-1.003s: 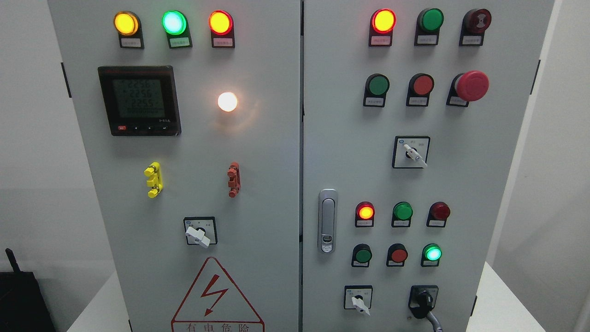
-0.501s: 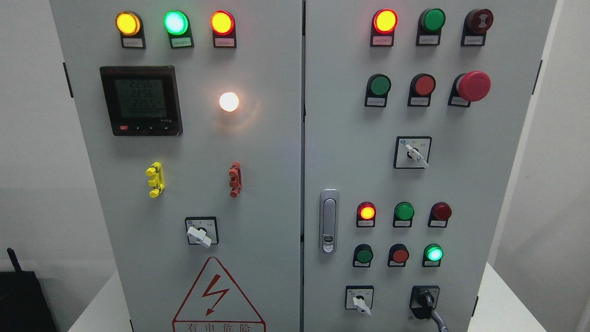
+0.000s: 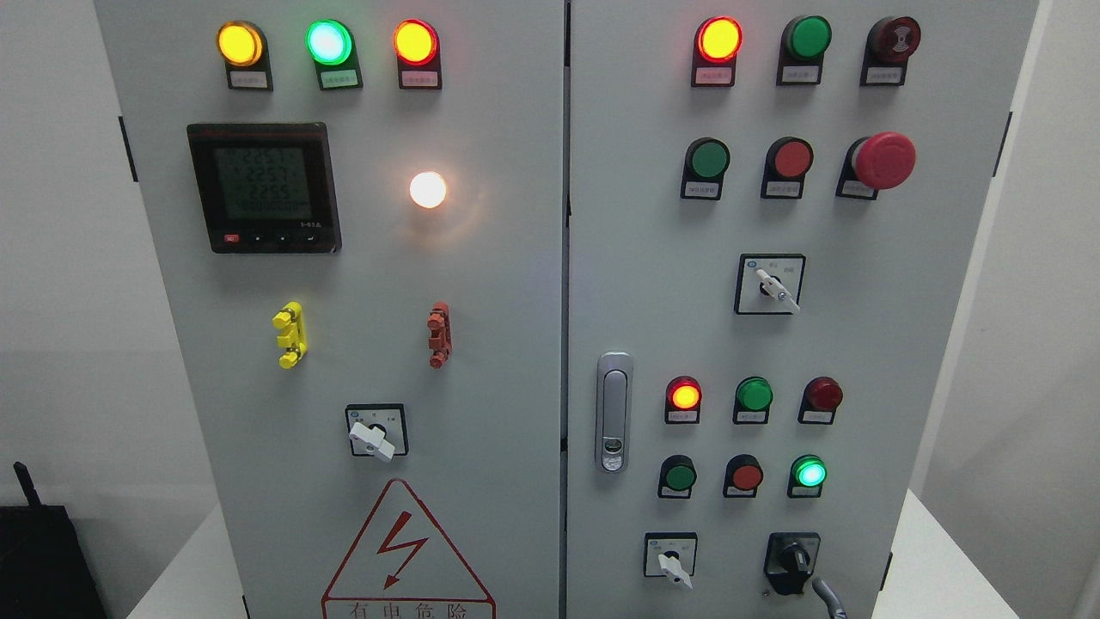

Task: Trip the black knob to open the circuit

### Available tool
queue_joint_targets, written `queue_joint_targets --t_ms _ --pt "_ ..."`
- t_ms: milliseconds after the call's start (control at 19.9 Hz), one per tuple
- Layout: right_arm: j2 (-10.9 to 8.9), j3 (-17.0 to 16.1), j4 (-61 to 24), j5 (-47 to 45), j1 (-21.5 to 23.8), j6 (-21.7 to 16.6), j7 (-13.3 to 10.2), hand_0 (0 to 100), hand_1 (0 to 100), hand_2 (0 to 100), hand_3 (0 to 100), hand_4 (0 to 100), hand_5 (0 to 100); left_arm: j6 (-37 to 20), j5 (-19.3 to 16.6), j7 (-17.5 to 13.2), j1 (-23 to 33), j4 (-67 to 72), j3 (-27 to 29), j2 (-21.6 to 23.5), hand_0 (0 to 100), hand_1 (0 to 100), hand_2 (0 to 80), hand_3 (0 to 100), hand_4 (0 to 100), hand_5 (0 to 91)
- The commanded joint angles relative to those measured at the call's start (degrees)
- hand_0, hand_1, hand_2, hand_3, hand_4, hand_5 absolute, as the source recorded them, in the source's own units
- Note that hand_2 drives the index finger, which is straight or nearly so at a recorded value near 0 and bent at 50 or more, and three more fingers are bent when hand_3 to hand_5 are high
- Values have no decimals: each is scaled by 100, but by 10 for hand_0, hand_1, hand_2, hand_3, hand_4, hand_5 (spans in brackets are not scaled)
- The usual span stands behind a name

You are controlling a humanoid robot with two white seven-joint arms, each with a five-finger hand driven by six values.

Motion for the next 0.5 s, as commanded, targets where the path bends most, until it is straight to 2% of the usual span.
queue_joint_targets --t_ms 0,451 --pt "-13 -42 -122 -15 -27 -71 -8 0 96 48 1000 1000 1000 -11 14 1 -14 -1 7 -9 120 389 0 0 0 0" --pt "48 -7 -272 -15 148 -106 -183 0 96 48 1000 1000 1000 -11 14 1 -14 -1 7 -9 120 389 0 0 0 0"
